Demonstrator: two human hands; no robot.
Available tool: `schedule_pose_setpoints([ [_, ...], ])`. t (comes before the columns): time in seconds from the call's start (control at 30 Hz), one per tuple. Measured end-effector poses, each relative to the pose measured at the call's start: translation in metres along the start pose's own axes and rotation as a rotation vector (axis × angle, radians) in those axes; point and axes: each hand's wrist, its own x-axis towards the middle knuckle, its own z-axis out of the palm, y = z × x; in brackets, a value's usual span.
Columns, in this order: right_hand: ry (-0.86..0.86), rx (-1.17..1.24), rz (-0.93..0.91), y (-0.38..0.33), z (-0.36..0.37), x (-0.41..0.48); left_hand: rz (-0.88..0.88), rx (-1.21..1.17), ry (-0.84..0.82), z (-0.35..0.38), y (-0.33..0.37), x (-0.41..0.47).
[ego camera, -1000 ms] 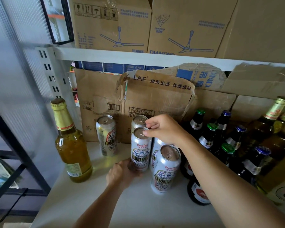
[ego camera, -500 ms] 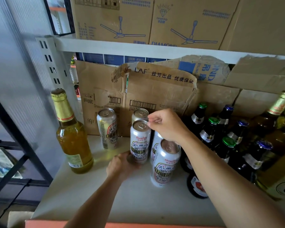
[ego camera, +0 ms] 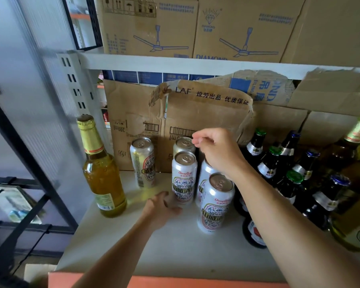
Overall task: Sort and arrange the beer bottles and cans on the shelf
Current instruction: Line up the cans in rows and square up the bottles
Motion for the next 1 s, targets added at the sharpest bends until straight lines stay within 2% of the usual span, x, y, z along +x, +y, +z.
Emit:
schedule_pose_setpoints([
  [0.2,-0.071,0.020,0.024,-0.021,0.041,0.006,0.047,-0.048,0.000,-0.018,-0.021,-0.019],
  [0.3,-0.112,0.053,0.055,-0.030,0.068,0.012,0.079,-0.067,-0.065,-0.030,-0.032,-0.033],
  [0.47,-0.104,-0.062,0.087,-0.039,0.096,0.019,0.105,0.001,-0.149,-0.050,-0.059,-0.052],
  [0.63,-0.160,-0.370,0.004,-0.038,0.126,0.040,0.097,0.243,0.027,-0.070,-0.093,-0.062],
  [0.7,-0.223,-0.448,0.019,-0.036,0.135,0.046,0.062,0.223,0.027,-0.074,-0.101,-0.063],
  [0.8,-0.306,-0.431,0.014,-0.034,0.146,0.048,0.031,0.105,-0.015,-0.076,-0.105,-0.061],
  [1.0,-0.226,-0.367,0.002,-0.031,0.153,0.039,0.035,0.027,-0.052,-0.079,-0.106,-0.057],
])
